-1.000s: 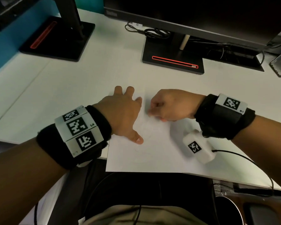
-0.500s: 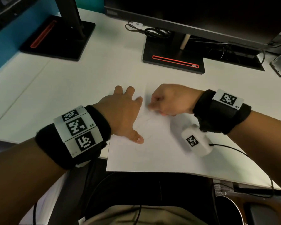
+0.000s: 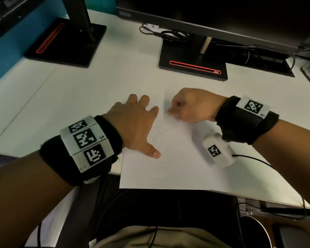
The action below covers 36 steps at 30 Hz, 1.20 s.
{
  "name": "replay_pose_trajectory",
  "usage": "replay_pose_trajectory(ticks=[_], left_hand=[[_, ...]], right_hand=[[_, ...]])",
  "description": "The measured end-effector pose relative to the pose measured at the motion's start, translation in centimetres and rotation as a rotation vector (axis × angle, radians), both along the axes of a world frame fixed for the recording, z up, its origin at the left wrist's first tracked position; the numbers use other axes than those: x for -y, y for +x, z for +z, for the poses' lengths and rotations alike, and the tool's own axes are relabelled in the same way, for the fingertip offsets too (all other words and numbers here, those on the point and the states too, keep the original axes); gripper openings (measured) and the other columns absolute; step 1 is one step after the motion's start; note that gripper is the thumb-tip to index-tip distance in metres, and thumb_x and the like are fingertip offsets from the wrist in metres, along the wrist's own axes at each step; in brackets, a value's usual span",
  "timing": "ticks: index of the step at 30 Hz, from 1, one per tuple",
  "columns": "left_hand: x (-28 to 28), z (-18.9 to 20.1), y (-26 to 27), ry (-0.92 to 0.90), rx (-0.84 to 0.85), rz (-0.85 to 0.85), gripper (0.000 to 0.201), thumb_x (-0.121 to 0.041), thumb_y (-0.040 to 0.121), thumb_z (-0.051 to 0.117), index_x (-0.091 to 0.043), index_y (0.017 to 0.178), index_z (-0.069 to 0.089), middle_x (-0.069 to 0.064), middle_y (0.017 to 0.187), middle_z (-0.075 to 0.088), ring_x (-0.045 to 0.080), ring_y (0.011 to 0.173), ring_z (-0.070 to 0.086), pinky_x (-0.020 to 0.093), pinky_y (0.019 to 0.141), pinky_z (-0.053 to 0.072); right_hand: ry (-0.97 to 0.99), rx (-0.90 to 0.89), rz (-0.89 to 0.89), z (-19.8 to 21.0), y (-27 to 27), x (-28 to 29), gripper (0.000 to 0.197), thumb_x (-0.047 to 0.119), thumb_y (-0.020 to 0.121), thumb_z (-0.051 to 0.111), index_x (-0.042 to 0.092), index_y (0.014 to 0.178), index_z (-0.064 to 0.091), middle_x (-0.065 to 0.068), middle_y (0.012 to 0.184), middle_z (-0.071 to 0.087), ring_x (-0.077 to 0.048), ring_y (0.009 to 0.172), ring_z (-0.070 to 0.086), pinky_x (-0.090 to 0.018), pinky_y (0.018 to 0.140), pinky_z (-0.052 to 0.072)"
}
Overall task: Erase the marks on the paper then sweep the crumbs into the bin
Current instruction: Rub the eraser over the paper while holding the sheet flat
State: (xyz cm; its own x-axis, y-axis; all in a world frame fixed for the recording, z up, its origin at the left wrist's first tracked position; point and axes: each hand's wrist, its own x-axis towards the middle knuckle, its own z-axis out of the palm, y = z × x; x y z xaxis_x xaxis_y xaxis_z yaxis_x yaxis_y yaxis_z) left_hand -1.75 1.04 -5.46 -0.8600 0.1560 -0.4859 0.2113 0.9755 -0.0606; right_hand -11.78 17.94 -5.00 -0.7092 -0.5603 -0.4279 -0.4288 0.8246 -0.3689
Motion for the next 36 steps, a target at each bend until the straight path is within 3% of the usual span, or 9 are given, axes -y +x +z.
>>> replay_pose_trajectory(ticks=[2,5,10,15,19,24,27,31,36], left_hand=[[0.0,0.0,0.0,0.001,0.001,-0.001,0.122,-0.089,0.064,0.06,-0.023,0.156,0.015,0.008,0.154,0.018,0.032,0.139,0.023,0.05,0.102,0.044],[0.0,0.0,0.1,0.001,-0.003,-0.003,0.124,-0.089,0.065,0.059,-0.023,0.158,0.01,0.007,0.156,0.016,0.032,0.141,0.021,0.05,0.104,0.042],[0.1,0.0,0.1,0.005,-0.004,0.0,0.124,-0.089,0.066,0.059,-0.023,0.158,0.009,0.008,0.157,0.014,0.031,0.142,0.02,0.049,0.106,0.04],[0.0,0.0,0.2,-0.003,-0.009,-0.005,0.123,-0.089,0.065,0.059,-0.023,0.158,0.011,0.008,0.159,0.014,0.031,0.143,0.02,0.05,0.105,0.041],[0.0,-0.1,0.1,-0.005,-0.01,-0.004,0.121,-0.089,0.065,0.058,-0.023,0.157,0.014,0.008,0.157,0.016,0.031,0.141,0.023,0.05,0.104,0.042],[0.0,-0.1,0.2,0.0,-0.01,-0.002,0.121,-0.089,0.065,0.059,-0.024,0.157,0.014,0.007,0.158,0.016,0.031,0.143,0.021,0.051,0.105,0.041],[0.0,-0.2,0.1,0.007,-0.015,0.001,0.121,-0.089,0.064,0.059,-0.025,0.157,0.014,0.006,0.156,0.019,0.031,0.141,0.023,0.05,0.103,0.042],[0.0,-0.3,0.2,-0.008,-0.013,-0.004,0.123,-0.089,0.066,0.059,-0.024,0.158,0.011,0.007,0.158,0.015,0.031,0.143,0.02,0.05,0.105,0.041],[0.1,-0.4,0.1,0.019,-0.022,-0.003,0.119,-0.089,0.064,0.06,-0.026,0.155,0.016,0.006,0.155,0.02,0.03,0.139,0.024,0.048,0.101,0.042]], right_hand=[[0.016,0.014,0.051,-0.2,0.6,0.1,0.04,0.035,0.098,0.057,0.001,0.081,0.068,-0.005,0.067,0.063,-0.017,0.054,0.05,-0.027,0.055,0.046],[0.004,-0.021,-0.037,0.3,-0.8,-0.5,0.04,0.033,0.098,0.059,-0.002,0.084,0.069,-0.007,0.067,0.062,-0.017,0.053,0.05,-0.026,0.056,0.046],[0.046,-0.011,0.082,-0.2,0.2,0.0,0.039,0.034,0.098,0.056,-0.001,0.087,0.069,-0.019,0.079,0.07,-0.019,0.059,0.053,-0.026,0.055,0.046],[0.051,-0.086,0.035,0.7,-0.9,-0.1,0.037,0.031,0.096,0.058,-0.002,0.084,0.068,-0.022,0.085,0.07,-0.02,0.061,0.052,-0.028,0.059,0.045],[0.083,-0.056,0.171,0.4,0.7,1.0,0.034,0.029,0.097,0.058,0.0,0.082,0.066,-0.006,0.068,0.056,-0.019,0.06,0.048,-0.027,0.056,0.042],[0.058,-0.051,0.089,0.4,-0.4,1.1,0.034,0.03,0.095,0.057,0.007,0.07,0.061,-0.007,0.067,0.058,-0.02,0.058,0.051,-0.029,0.057,0.045],[0.057,0.022,0.145,0.1,0.6,1.4,0.034,0.03,0.095,0.058,0.003,0.076,0.065,-0.003,0.064,0.059,-0.017,0.054,0.049,-0.027,0.055,0.045],[0.033,-0.035,0.042,0.5,-1.0,1.1,0.036,0.03,0.095,0.059,-0.002,0.082,0.068,-0.005,0.066,0.059,-0.018,0.056,0.051,-0.027,0.056,0.046],[0.056,0.032,0.156,0.0,0.3,1.6,0.035,0.033,0.097,0.058,0.004,0.079,0.067,-0.001,0.064,0.058,-0.016,0.054,0.05,-0.025,0.053,0.044]])
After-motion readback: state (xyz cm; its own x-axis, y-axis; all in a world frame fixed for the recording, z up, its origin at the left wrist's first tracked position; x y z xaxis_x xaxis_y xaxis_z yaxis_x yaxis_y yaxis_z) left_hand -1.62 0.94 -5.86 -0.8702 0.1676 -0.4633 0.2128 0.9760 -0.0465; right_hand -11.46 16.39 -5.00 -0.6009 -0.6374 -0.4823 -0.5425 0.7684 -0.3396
